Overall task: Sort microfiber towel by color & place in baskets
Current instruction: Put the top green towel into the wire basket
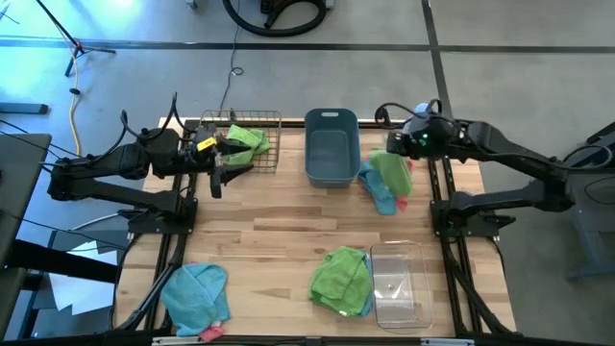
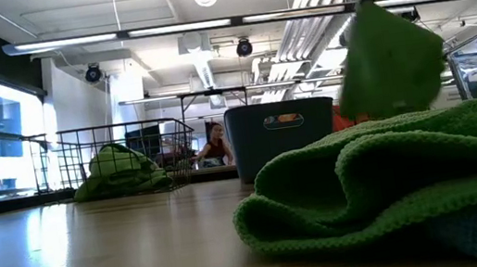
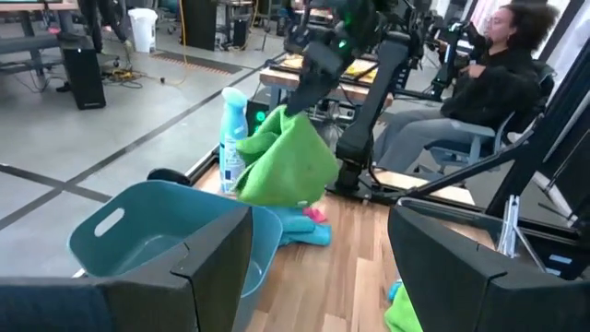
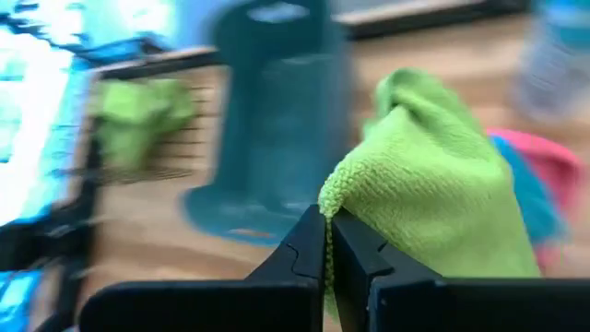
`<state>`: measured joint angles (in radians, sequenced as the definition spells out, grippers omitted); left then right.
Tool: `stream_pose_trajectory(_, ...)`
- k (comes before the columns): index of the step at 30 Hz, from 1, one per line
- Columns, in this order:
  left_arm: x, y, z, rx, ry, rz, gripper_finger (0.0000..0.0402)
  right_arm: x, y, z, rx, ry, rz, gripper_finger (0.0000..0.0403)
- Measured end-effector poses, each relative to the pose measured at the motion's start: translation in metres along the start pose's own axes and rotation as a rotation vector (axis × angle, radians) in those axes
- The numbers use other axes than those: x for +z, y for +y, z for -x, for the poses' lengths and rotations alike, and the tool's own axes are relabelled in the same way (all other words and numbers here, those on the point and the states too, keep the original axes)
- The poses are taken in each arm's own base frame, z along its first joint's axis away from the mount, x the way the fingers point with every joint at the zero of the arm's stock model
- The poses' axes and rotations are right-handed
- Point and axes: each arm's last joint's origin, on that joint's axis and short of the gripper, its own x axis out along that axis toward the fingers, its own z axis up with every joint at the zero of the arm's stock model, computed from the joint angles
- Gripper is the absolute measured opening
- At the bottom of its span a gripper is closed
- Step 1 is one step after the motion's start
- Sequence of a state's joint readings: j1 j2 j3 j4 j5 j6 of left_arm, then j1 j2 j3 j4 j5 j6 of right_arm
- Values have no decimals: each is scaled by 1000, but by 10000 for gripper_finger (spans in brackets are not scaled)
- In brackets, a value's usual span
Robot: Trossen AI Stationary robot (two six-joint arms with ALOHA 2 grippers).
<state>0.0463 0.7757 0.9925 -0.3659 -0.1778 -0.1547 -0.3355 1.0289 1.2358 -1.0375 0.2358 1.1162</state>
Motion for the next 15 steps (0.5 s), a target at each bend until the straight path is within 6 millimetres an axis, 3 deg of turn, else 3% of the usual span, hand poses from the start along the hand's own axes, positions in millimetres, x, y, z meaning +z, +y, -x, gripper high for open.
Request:
stream_pose_trajectory(11,8,0,0,15,-83,15,241,-9,61,18,359,7,226,0)
stream_pose_trajectory(15,8,0,1,14,-86,15,241,-14,85,12,455,24,296,0)
